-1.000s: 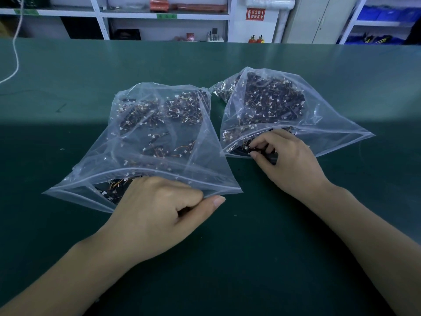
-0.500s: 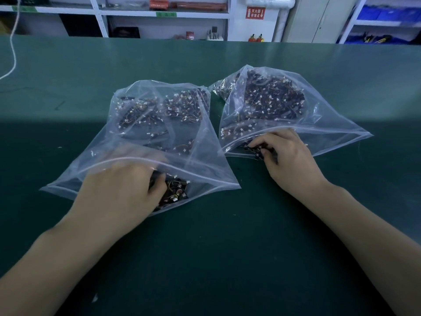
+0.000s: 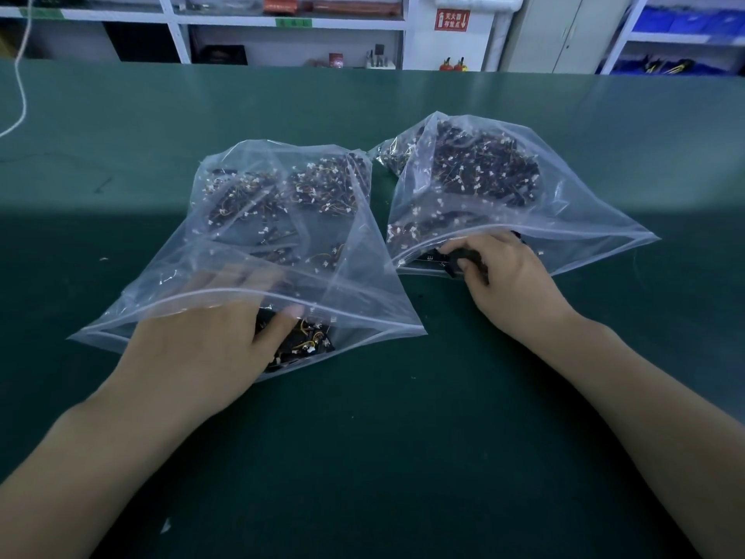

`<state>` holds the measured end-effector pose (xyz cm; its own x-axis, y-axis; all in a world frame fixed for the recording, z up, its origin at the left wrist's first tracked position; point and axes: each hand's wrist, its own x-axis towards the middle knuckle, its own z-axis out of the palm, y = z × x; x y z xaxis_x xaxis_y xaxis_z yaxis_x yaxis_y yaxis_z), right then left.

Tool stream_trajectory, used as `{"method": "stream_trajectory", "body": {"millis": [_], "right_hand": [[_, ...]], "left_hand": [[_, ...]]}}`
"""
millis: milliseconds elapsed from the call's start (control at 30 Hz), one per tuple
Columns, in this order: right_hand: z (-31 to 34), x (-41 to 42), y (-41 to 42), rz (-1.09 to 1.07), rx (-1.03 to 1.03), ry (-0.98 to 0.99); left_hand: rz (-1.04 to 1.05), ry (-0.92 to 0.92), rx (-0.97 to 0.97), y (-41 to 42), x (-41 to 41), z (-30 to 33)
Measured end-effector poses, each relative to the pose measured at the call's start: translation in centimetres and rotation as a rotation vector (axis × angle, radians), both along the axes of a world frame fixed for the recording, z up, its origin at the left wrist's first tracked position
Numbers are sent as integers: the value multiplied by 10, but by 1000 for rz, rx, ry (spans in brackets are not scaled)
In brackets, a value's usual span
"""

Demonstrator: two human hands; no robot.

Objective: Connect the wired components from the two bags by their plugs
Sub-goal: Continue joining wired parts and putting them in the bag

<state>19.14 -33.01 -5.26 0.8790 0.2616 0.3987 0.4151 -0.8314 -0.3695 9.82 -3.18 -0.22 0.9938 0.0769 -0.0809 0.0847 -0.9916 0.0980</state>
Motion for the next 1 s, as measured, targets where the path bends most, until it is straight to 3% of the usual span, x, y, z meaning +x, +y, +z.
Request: {"method": "stream_trajectory", "body": {"millis": [100,200,300,433,767,1000], "right_hand": [[1,3,-2,-6,-73,107],[2,3,-2,-18,-86,142],[1,0,-1,-83,-65,36],[6,-3,-1,-123,-13,-30],[14,-9,3,-24,-1,-140],[17,-22,14,150,112,-250]], "left_hand": [[5,-17,-57,-1,-1,2],[-66,-153,-70,-1,-3,4],[-82,-170,-75,2,-4,4],[-221,-354,-155,4,-7,0],[-379,-360,-207,4,-5,-11],[-543,-574,-273,4,-5,-9]]}}
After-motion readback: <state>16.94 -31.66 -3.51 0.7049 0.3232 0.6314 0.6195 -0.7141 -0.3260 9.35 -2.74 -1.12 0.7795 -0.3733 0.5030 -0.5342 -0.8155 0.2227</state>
